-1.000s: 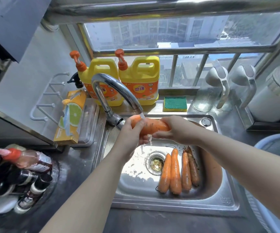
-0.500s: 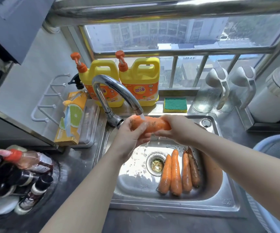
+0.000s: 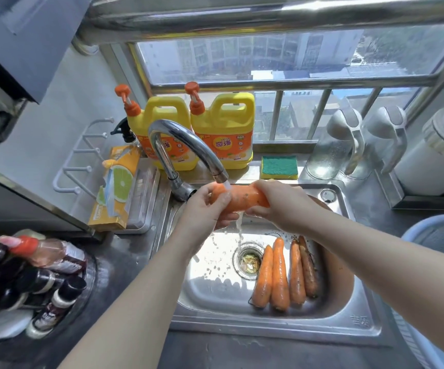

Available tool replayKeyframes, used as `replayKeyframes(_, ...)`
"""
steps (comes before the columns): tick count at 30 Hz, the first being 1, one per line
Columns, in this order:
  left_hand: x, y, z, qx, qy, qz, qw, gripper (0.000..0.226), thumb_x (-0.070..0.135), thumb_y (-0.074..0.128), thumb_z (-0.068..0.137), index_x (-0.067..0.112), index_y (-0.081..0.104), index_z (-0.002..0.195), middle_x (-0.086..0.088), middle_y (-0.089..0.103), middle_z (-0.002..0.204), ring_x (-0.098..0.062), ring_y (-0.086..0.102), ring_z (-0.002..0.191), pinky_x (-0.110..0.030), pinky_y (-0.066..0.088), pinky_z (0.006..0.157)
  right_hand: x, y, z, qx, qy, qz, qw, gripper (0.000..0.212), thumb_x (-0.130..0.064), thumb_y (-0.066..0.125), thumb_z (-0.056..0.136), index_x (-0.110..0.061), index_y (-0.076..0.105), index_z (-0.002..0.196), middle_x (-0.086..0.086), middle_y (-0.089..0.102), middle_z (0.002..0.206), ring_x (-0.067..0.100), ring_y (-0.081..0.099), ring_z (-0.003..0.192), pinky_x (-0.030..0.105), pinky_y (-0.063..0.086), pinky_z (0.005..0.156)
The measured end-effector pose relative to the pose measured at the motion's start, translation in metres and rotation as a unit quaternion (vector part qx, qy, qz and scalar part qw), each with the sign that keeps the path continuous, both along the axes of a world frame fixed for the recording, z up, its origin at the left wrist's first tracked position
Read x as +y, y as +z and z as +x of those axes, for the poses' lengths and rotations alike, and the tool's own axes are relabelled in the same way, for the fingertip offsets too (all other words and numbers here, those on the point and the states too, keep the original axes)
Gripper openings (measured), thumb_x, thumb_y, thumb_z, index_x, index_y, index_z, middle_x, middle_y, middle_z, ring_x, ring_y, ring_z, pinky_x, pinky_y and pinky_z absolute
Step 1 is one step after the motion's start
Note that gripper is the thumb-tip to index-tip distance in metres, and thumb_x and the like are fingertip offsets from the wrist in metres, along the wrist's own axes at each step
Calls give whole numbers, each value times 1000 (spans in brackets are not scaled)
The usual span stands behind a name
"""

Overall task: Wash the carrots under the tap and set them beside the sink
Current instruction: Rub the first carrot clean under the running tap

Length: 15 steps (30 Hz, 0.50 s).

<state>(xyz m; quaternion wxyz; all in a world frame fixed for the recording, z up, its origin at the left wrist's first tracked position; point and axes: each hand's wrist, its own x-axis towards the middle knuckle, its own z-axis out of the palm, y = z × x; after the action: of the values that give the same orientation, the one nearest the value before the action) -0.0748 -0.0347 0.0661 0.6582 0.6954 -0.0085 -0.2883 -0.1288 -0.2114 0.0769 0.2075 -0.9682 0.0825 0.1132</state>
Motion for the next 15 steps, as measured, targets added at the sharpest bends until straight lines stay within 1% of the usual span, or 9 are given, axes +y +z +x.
replayKeyframes(2,7,2,3,61,-9,-58,996,37,7,59,99,14,51,134,-11,65,114,-22,76,76,-24,60,62,-3,0,-1,4,-2,43,999,34,-51,65,91,-29,54,115,-4,62,107,20,58,97,44,48,90)
replayKeyframes(3,9,1,3,63,-9,-65,996,40,5,61,97,14,50,135,-12,64,117,-23,76,77,-24,61,63,-3,0,0,0,1,54,999,33,-51,66,90,-28,55,113,-5,62,103,20,58,96,45,49,90)
replayKeyframes(6,7,-2,1,-11,-8,-5,1000,57,8,75,86,17,49,136,-7,62,116,-22,74,76,-24,58,64,-3,-1,3,-9,18,53,998,35,-52,66,90,-27,56,111,-5,62,99,21,59,94,44,48,88)
replayKeyframes(7,6,-3,0,-31,-13,10,999,60,9,78,84,17,50,136,-6,62,116,-21,74,76,-24,57,64,-3,0,4,-2,20,62,998,35,-52,67,90,-27,56,111,-5,63,97,21,59,92,41,48,85)
replayKeyframes(9,9,-2,2,-33,-33,5,999,61,7,76,86,16,49,140,-6,63,118,-19,74,75,-23,56,64,-7,3,3,26,18,112,993,32,-50,67,91,-25,57,109,-5,63,92,17,59,84,32,46,73)
replayKeyframes(11,16,-2,5,6,-46,-32,998,57,3,68,91,16,49,142,-10,64,121,-18,75,77,-23,58,66,-11,6,1,53,22,148,987,29,-47,66,93,-22,59,108,-6,62,87,10,55,75,23,40,63)
replayKeyframes(12,19,-1,5,34,-49,-56,997,53,2,64,93,19,50,141,-10,65,118,-18,74,78,-24,59,67,-13,7,-1,63,25,155,986,27,-47,65,94,-22,60,104,-7,60,83,7,52,71,21,37,60)
replayKeyframes(14,19,-3,2,84,-37,-99,991,42,4,60,96,23,57,133,-8,69,106,-18,73,78,-25,61,69,-14,6,-2,81,23,171,982,25,-48,62,95,-23,58,94,-8,57,75,8,50,65,22,36,57)
replayKeyframes(15,17,-4,-1,99,-21,-112,989,35,8,60,97,24,60,128,-8,70,102,-18,72,76,-25,61,67,-13,5,-3,87,18,186,979,26,-49,61,96,-23,58,92,-7,57,73,10,50,64,24,37,58)
